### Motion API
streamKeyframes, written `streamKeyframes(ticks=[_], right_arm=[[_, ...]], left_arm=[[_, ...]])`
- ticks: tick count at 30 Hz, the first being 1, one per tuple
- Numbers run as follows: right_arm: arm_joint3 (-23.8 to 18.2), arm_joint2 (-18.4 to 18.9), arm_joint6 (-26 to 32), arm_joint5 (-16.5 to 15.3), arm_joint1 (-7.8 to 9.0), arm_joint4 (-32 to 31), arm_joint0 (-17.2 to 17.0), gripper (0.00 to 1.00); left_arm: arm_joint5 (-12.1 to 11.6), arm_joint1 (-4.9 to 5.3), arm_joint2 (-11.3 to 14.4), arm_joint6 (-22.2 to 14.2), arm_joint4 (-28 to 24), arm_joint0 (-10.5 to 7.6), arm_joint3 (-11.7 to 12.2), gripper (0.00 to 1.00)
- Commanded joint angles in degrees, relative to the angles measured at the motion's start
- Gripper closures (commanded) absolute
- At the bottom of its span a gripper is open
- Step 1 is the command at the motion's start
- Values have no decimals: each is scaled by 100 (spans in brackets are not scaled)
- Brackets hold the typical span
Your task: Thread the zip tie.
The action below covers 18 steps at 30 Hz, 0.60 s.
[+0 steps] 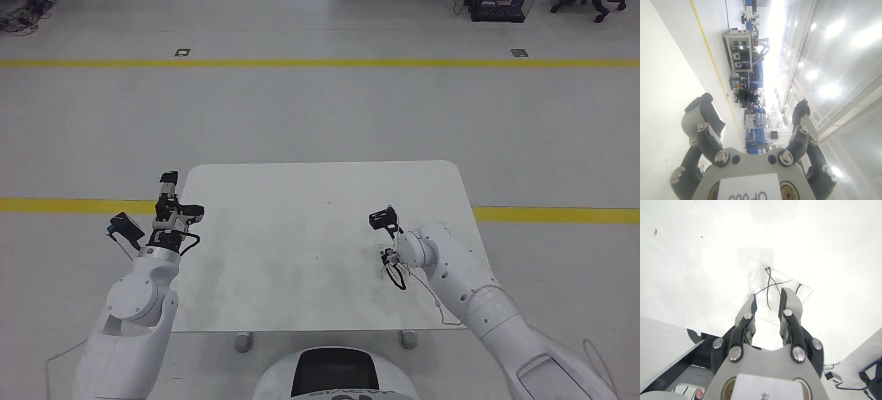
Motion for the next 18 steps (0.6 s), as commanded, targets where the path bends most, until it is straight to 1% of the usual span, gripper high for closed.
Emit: streamKeyframes(ticks=[1,4,8,12,15,18], right_arm=[[45,-17,-5,-6,-12,4,17,73],[121,-48,-15,-13,-33,5,42,75],[210,-88,-31,-18,-61,8,75,82],[288,-123,-37,-26,-86,4,103,86],[340,-149,-39,-33,-104,-4,122,87],[396,-171,-41,-40,-123,-6,142,86]], left_arm=[[0,0,0,0,0,0,0,0],[0,0,0,0,0,0,0,0],[0,0,0,0,0,0,0,0],[0,0,0,0,0,0,0,0],[0,0,0,0,0,0,0,0],[0,0,0,0,0,0,0,0]])
